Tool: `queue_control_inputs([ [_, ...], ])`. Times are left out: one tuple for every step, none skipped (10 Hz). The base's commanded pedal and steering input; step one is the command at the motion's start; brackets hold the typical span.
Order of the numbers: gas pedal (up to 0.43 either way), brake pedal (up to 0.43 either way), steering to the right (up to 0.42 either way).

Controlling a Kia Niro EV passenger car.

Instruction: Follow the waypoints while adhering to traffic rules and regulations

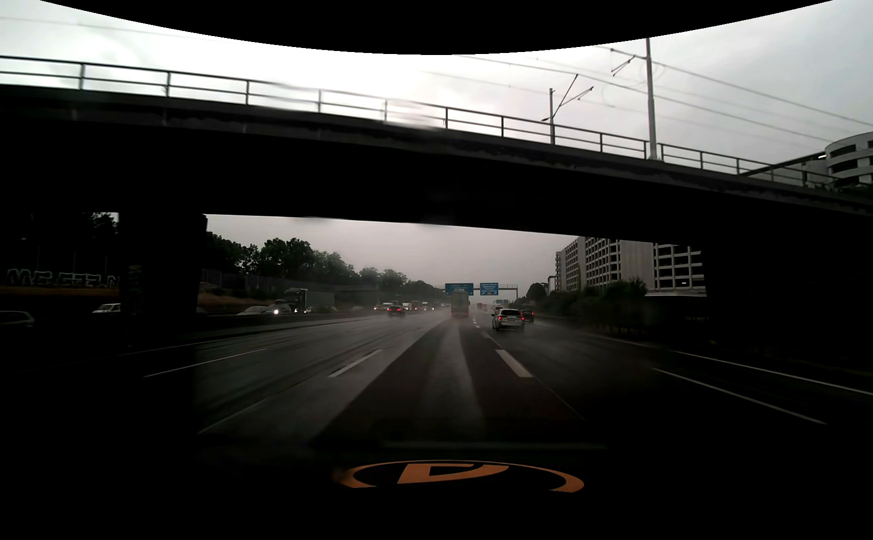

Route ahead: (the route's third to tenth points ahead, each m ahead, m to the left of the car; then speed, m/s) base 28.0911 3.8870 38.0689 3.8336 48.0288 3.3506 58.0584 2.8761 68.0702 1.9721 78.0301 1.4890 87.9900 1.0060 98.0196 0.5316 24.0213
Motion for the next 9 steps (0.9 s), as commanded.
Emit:
queue_control_inputs([
  [0.130,0.000,0.004],
  [0.130,0.000,0.004],
  [0.130,0.000,0.004],
  [0.130,0.000,0.004],
  [0.130,0.000,0.004],
  [0.138,0.000,0.004],
  [0.138,0.000,0.004],
  [0.138,0.000,0.004],
  [0.138,0.000,0.004],
])
